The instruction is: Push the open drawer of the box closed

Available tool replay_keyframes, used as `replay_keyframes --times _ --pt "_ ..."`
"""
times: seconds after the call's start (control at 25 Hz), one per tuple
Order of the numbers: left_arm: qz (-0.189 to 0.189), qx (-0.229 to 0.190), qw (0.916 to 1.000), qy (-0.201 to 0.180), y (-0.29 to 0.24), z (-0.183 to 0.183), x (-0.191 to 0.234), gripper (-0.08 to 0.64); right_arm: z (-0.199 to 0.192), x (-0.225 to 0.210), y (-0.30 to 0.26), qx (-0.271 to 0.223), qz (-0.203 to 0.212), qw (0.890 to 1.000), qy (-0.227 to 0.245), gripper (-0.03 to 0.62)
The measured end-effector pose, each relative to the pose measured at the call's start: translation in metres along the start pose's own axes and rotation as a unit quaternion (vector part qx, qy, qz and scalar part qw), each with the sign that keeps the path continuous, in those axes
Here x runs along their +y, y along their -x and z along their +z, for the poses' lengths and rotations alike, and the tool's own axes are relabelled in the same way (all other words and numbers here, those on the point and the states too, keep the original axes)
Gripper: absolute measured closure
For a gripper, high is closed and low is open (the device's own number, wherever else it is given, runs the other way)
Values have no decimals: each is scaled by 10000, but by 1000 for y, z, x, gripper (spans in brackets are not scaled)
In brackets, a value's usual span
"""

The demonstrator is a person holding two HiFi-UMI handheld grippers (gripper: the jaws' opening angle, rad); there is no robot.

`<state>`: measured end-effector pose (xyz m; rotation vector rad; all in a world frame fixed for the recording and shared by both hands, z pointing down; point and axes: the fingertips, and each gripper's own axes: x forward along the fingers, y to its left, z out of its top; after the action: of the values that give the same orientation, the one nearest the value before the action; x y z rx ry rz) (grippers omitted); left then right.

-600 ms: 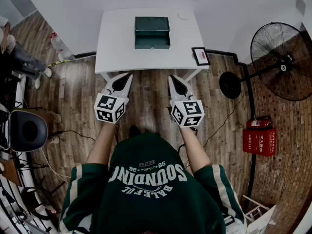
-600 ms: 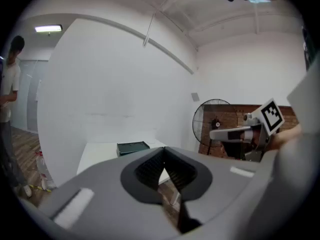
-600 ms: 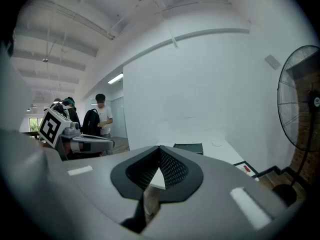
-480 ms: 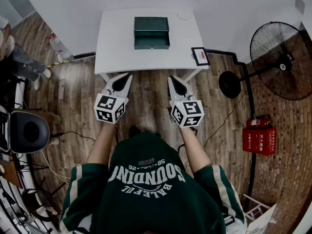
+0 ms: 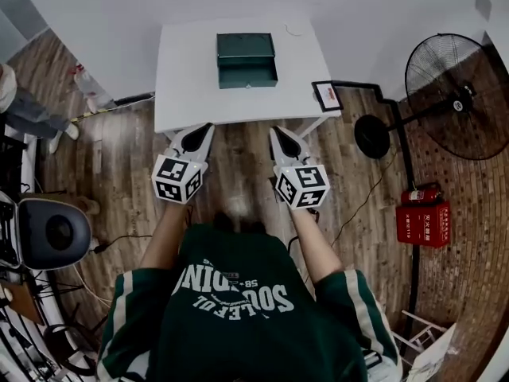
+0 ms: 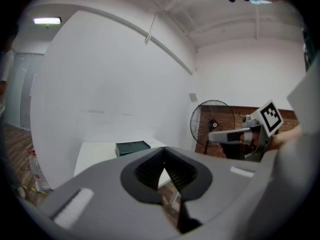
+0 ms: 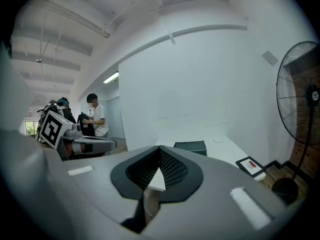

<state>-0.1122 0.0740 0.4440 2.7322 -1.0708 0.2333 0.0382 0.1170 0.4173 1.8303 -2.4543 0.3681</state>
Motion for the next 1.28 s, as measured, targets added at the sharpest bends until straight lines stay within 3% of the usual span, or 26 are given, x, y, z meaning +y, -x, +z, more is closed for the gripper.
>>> replay_keyframes --times 0.72,1.28 --pt "-402 158 9990 106 -23 -7 38 508 -6 8 -34 82 -376 9992 -125 591" --pt "-234 374 9989 130 -94 -3 79 508 -5 -38 -117 195 -132 9993 -281 591"
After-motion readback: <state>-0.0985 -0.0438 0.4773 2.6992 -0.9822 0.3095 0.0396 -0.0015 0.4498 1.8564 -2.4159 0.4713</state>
